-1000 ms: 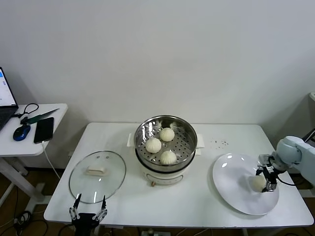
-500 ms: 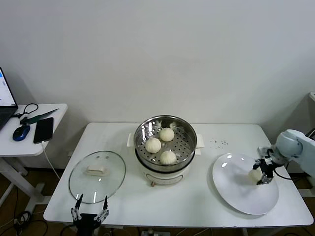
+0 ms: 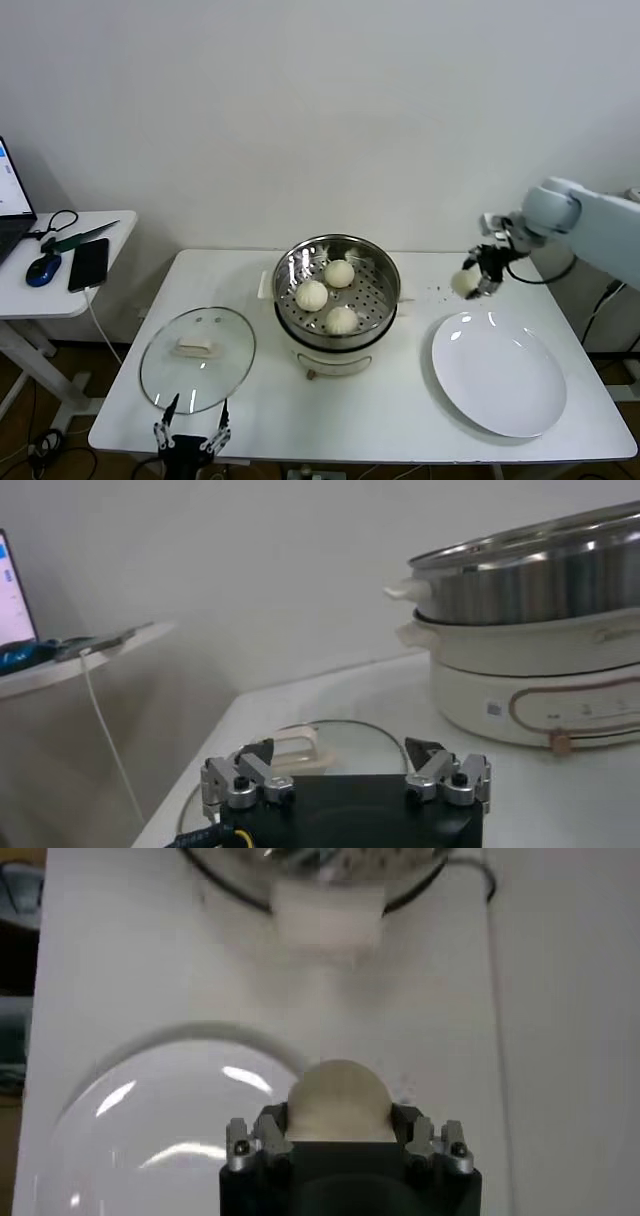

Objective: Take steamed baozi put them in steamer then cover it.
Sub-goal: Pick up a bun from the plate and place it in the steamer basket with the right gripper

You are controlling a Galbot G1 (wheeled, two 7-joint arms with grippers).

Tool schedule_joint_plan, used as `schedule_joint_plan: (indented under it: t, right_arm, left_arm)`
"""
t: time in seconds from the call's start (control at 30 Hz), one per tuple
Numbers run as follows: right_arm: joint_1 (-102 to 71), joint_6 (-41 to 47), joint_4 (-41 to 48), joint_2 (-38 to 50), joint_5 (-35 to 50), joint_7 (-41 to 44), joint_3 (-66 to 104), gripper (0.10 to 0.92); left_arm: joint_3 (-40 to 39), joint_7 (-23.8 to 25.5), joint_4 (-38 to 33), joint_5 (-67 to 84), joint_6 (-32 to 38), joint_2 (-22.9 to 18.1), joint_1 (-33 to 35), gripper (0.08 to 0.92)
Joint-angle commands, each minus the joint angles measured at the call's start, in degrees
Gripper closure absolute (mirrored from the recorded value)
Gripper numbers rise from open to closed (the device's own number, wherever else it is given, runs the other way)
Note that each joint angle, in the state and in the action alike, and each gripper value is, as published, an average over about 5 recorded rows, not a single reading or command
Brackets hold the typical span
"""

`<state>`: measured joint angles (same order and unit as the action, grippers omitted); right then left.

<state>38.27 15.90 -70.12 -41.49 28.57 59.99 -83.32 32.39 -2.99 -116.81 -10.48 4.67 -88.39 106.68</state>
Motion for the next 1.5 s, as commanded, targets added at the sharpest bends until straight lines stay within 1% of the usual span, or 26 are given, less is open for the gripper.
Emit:
schedule_joint_plan:
  t: [0.03, 0.3, 0.47, 0.63, 1.07, 1.37, 1.43, 1.5]
  right_arm:
    - [16.3, 4.0, 0.1, -16.9, 21.6, -2.6, -13.6, 0.354]
    - [13.0, 5.1, 1.1, -24.9, 23.6, -4.1, -14.8, 0.348]
    - [9.9, 5.2, 3.1, -29.2, 22.9, -4.5, -15.1, 0.347]
    - [6.1, 5.3, 4.9, -31.8, 21.0, -5.1, -15.0, 0.347]
    - [0.0, 5.2, 5.9, -30.7, 15.7, -5.3, -15.4, 0.347]
    - [-0.9, 5.1, 7.2, -30.6, 14.8, -5.9, -14.0, 0.338]
    - [-0.8, 5.2, 7.1, -30.5, 14.7, -6.0, -13.8, 0.333]
    - [-0.4, 5.3, 6.9, -30.2, 14.3, -5.7, -13.7, 0.303]
  left_arm:
    - [-1.5, 0.2, -0.3, -1.0, 1.0, 0.0, 0.6, 0.177]
    - [-1.0, 0.1, -1.1, -0.4, 1.1, 0.0, 0.3, 0.177]
    - [-0.4, 0.1, -0.9, 0.1, 1.0, 0.2, -0.2, 0.177]
    - [0.1, 0.2, -0.6, 0.5, 0.8, 0.3, -0.6, 0.177]
    - [0.3, 0.2, 0.9, 1.1, 0.3, 0.3, -1.8, 0.177]
    - [0.0, 0.3, 1.4, 1.0, 0.1, 0.4, -2.5, 0.177]
    - [-0.1, 0.3, 1.4, 0.9, 0.0, 0.4, -2.8, 0.177]
    - [-0.1, 0.3, 1.3, 0.8, -0.2, 0.3, -3.0, 0.177]
